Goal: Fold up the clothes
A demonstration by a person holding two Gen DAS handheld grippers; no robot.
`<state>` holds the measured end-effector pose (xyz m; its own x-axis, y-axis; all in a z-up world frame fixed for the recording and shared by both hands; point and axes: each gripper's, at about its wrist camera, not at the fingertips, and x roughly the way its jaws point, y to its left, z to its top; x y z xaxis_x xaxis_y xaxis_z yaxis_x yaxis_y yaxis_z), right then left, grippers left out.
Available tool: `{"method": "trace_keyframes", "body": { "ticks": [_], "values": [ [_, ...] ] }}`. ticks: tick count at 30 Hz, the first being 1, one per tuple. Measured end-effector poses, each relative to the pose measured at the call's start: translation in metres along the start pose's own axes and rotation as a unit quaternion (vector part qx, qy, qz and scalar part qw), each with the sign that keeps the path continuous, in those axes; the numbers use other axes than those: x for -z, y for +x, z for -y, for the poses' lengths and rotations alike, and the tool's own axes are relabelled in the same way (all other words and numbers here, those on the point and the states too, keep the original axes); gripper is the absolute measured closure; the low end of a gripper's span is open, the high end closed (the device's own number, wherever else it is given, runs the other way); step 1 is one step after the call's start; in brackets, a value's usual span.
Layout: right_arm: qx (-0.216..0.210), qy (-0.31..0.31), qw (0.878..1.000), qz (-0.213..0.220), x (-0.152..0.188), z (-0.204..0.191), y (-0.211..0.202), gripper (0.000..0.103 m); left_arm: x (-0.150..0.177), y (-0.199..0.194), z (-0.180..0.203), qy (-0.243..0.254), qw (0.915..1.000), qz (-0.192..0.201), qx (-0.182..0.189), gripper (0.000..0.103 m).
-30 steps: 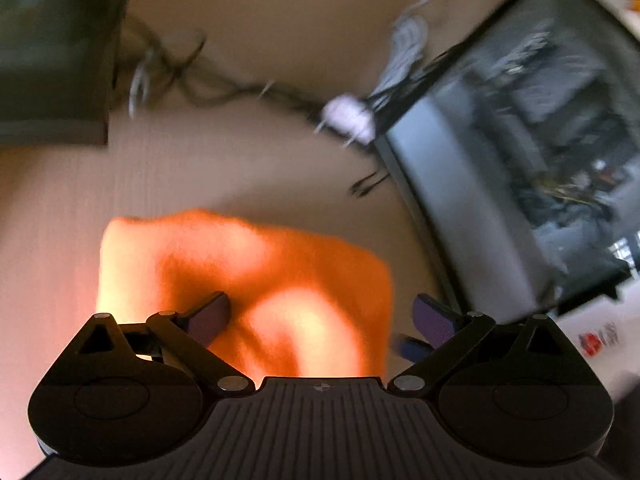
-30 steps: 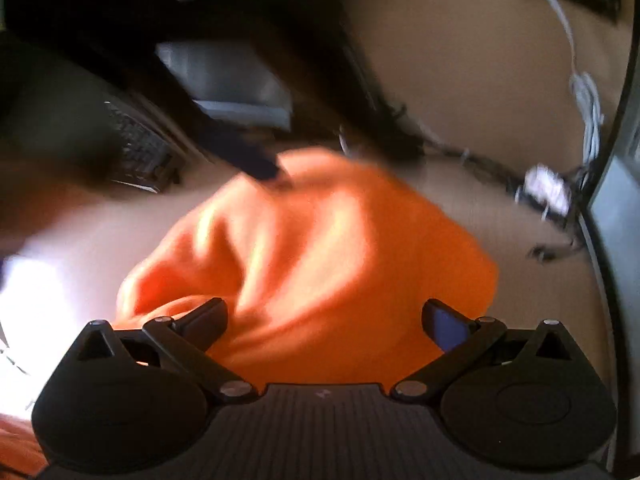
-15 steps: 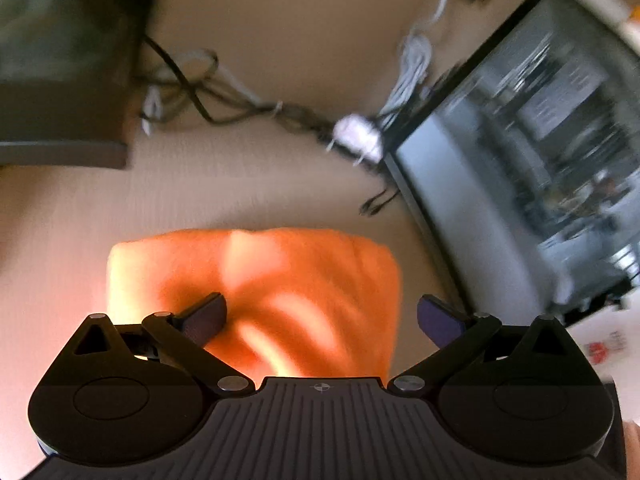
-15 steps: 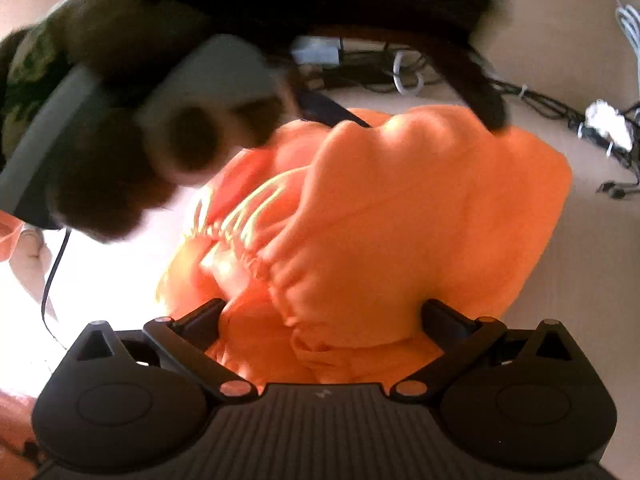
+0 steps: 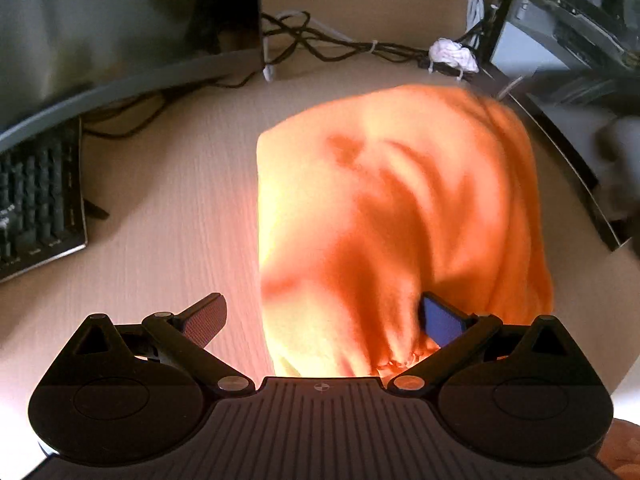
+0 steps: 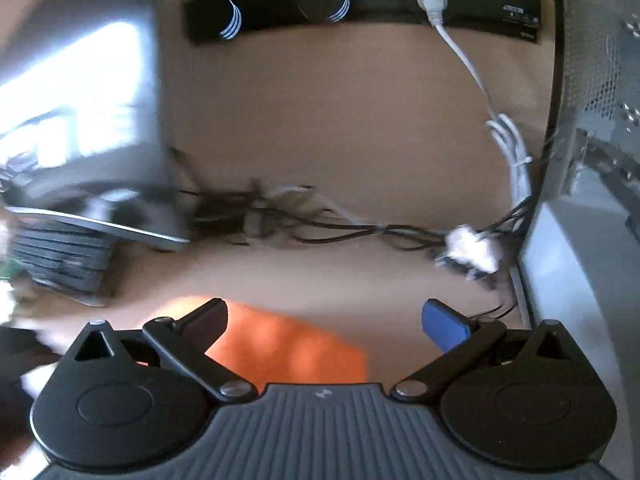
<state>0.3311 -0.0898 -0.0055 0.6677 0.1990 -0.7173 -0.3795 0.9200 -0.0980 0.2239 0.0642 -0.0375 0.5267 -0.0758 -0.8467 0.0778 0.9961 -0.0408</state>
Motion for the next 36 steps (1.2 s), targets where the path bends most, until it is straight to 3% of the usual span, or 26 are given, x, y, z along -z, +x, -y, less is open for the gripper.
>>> {"method": "trace_keyframes", "body": {
  "ticks": [3,5,8,11,16,19,23,25,28,30,33,35,36],
  "values": [
    [0.048,0.001,0.999,-0.004,-0.009,0.003,0.014,0.0,-0.001,-0.002,0.006,0.009,0.9999,0.005,-0.004,0.0],
    [0.072,-0.004,0.997,-0.02,0.01,-0.003,0.029,0.0,0.003,-0.002,0.007,0.005,1.0,0.003,-0.003,0.0],
    [0.076,0.009,0.997,-0.019,0.014,0.001,0.027,0.0,0.006,-0.002,0.004,-0.004,1.0,-0.001,0.0,0.0],
    [0.085,-0.026,0.996,-0.015,0.009,-0.004,0.033,0.0,0.006,-0.005,0.002,-0.006,1.0,-0.001,0.005,0.0],
    [0.079,-0.01,0.997,-0.02,0.019,0.009,0.013,0.0,0.007,-0.03,-0.017,-0.033,0.9983,0.032,0.035,0.0],
    [0.052,-0.002,0.999,0.002,0.024,0.009,-0.003,0.0,0.012,-0.041,-0.025,-0.008,0.9993,0.03,0.02,0.0],
    [0.015,0.009,0.999,0.031,0.031,0.009,-0.025,0.0,0.026,-0.036,-0.014,0.078,0.9969,-0.002,-0.006,0.0],
    [0.007,-0.006,1.0,0.022,0.039,0.0,-0.025,0.0,0.032,-0.026,-0.002,0.111,0.9936,-0.016,-0.014,0.0],
    [0.02,-0.032,0.999,-0.006,0.051,-0.014,-0.011,0.0,0.031,-0.014,0.008,0.116,0.9927,-0.005,-0.032,0.0],
    [0.025,-0.039,0.999,-0.004,0.052,-0.016,-0.011,0.0,0.025,-0.017,0.006,0.091,0.9947,0.022,-0.041,0.0],
    [0.032,-0.05,0.998,0.0,0.054,-0.019,-0.012,0.0,0.012,-0.05,-0.007,0.032,0.9929,0.11,-0.031,0.0],
    [0.037,-0.058,0.998,0.002,0.055,-0.021,-0.012,0.0,0.006,-0.074,-0.022,-0.003,0.9885,0.151,-0.001,0.0],
    [0.039,-0.062,0.997,0.003,0.056,-0.022,-0.012,0.0,0.002,-0.083,-0.031,-0.019,0.9871,0.156,0.031,0.0]
  ]
}}
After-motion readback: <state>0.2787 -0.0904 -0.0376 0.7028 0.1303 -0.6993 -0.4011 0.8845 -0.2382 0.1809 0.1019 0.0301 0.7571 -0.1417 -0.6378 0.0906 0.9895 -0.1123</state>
